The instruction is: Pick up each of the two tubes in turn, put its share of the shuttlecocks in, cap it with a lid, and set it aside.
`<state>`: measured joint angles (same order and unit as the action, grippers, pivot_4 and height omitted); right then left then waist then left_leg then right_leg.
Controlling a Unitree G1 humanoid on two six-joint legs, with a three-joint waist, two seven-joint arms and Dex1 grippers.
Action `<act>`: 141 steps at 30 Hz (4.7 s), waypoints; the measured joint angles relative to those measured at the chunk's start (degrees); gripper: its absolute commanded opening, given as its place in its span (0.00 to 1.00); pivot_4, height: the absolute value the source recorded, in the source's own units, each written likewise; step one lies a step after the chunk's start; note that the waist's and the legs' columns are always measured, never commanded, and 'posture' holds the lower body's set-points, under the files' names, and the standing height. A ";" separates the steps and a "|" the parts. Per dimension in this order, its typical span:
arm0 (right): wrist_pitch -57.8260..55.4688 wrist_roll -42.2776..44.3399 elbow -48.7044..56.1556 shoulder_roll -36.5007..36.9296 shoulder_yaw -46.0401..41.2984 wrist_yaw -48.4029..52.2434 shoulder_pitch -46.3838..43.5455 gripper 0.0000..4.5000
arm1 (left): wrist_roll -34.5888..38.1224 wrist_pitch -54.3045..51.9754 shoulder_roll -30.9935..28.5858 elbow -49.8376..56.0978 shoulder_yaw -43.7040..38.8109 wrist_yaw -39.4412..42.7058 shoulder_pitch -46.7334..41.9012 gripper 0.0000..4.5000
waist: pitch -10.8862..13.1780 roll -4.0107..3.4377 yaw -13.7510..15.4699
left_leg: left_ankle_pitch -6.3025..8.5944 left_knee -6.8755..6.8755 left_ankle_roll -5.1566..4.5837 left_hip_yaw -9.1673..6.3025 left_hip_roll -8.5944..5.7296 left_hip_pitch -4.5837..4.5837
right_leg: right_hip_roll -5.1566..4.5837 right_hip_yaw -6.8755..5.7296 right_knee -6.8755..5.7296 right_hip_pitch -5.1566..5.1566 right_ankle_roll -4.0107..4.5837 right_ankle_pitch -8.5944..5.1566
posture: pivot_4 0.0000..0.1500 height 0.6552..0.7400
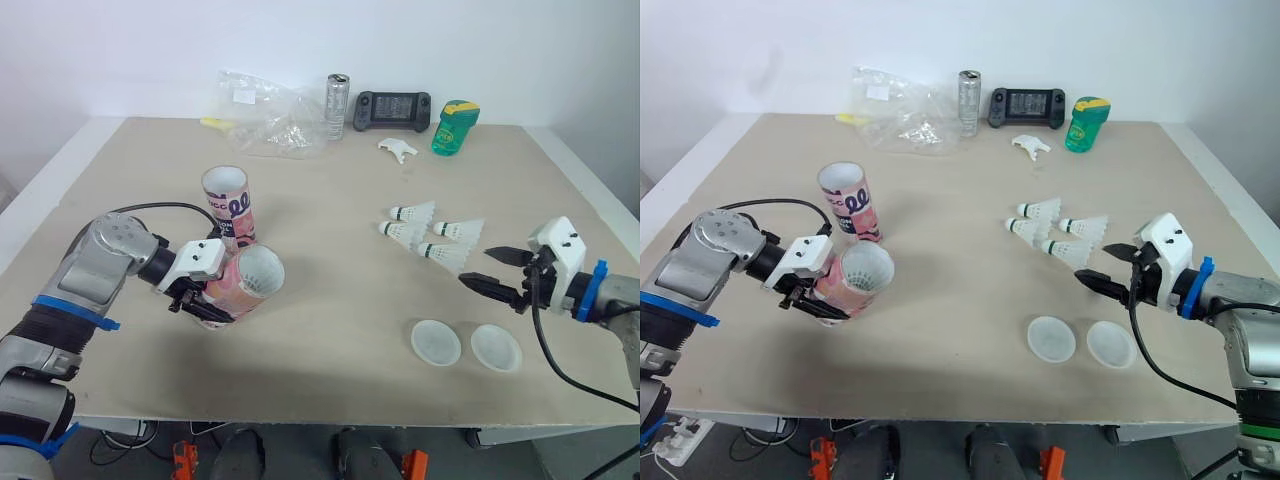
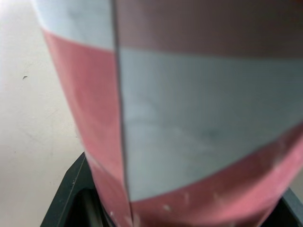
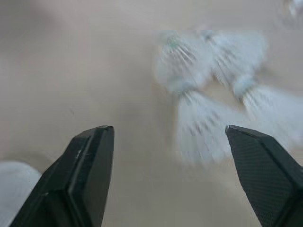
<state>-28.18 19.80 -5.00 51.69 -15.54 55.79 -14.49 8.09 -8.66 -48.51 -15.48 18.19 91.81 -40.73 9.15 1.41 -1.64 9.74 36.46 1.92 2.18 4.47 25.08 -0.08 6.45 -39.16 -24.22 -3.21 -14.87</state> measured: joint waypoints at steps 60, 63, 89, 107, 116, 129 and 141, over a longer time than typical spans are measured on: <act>14.70 -9.49 13.38 -16.15 37.46 15.02 -36.77 0.07 | 0.40 2.14 1.40 -3.72 2.14 0.81 -2.66 0.55 | -0.03 -0.55 0.20 | -0.05 0.02 -0.01 -0.06 -0.15 0.13 | -0.09 0.00 -0.02 -0.02 0.00 -0.07 | 1.00 0.81; 18.07 -12.04 10.45 -18.25 40.46 16.84 -38.81 0.34 | 0.33 1.98 1.19 -3.51 2.01 0.76 -2.51 0.55 | -0.03 -0.56 0.21 | -0.06 0.00 -0.02 -0.10 -0.09 0.10 | 0.01 -0.02 -0.07 -0.05 0.05 -0.05 | 1.00 0.81; 20.15 -12.55 -4.14 -29.73 42.22 22.87 -48.67 0.01 | -0.16 0.13 0.82 -1.31 -0.45 0.63 -0.33 0.55 | -0.01 -0.56 0.13 | -0.04 -0.04 -0.03 -0.09 0.13 0.07 | 0.25 -0.02 -0.10 -0.08 0.22 -0.05 | 1.00 0.81; 40.69 -28.74 -37.18 -49.50 50.88 24.71 -62.66 0.01 | -0.84 -1.47 -0.93 -2.00 -3.46 0.64 2.43 0.55 | -0.21 -0.24 -1.22 | -0.04 -0.13 -0.02 -0.18 0.48 -0.71 | 0.72 -0.03 -1.01 0.06 0.88 -0.32 | 1.00 0.81; 32.94 -21.14 -32.21 -46.76 44.23 33.42 -60.46 0.01 | -0.95 -2.54 -0.61 0.63 -4.76 0.08 3.54 0.55 | -0.16 -0.26 -1.12 | -0.02 -0.15 0.02 -0.64 0.48 -0.44 | 1.00 -0.06 -1.24 -0.15 0.96 -0.47 | 1.00 0.81; 21.96 -11.82 -9.93 -23.50 33.93 33.93 -52.85 0.07 | 2.47 -2.48 4.91 3.69 -7.44 -3.67 6.31 0.55 | -0.11 -0.20 0.58 | 0.24 -0.03 0.44 -0.65 0.24 -0.08 | 0.69 -0.10 -0.99 -0.19 0.77 -0.81 | 1.00 0.81; 15.90 -9.53 6.54 7.45 31.17 34.31 -25.18 0.71 | 8.39 -2.42 23.82 10.81 -8.58 -19.16 12.46 0.55 | 0.12 -0.22 -1.12 | 0.63 -0.03 0.16 -0.66 0.11 -0.01 | 0.77 0.09 -0.91 -0.14 0.85 -0.95 | 1.00 0.81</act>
<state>-12.28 10.27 1.54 59.14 15.63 90.11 -39.67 16.48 -11.08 -24.69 -4.68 9.60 72.65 -28.27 9.27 1.19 -2.77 10.37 36.43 2.08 1.52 4.58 25.06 0.69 6.54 -40.07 -24.36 -2.36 -15.82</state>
